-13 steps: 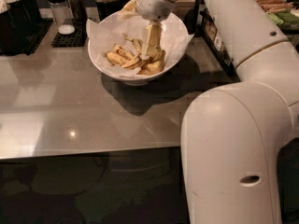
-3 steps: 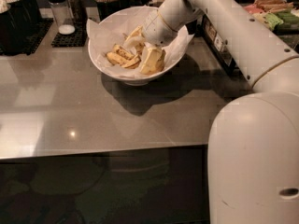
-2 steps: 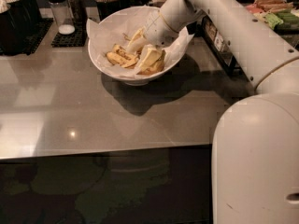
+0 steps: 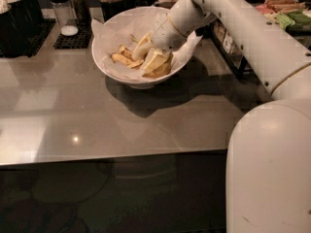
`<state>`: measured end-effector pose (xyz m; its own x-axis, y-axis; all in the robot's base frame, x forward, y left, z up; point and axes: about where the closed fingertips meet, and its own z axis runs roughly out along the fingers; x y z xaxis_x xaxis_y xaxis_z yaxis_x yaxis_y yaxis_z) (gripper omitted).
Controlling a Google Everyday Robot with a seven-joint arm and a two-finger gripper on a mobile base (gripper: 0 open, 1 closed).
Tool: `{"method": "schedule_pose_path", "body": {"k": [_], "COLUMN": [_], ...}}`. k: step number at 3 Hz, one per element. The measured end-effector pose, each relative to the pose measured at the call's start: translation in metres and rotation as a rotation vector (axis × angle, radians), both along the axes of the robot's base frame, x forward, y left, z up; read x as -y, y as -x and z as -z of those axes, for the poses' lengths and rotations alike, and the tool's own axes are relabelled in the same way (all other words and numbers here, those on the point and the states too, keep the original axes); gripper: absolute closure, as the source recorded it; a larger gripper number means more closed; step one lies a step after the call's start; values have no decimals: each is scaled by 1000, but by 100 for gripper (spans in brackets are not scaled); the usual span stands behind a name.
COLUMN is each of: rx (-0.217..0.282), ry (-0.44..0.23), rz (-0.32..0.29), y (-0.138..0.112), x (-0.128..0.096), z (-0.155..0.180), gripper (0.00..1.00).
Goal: Pick banana from white bowl
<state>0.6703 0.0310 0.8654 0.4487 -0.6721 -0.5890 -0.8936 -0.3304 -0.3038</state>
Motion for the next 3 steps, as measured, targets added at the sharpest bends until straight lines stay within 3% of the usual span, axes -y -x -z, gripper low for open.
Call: {"method": "schedule_pose_path", "body": {"k": [1,2,3], "rx": [0,9,74], "ry": [0,45,125], "rz": [0,24,71], "y": [0,3,8], "x": [0,0,-1], "z": [0,-7,-30], "gripper": [100,100,100]}}
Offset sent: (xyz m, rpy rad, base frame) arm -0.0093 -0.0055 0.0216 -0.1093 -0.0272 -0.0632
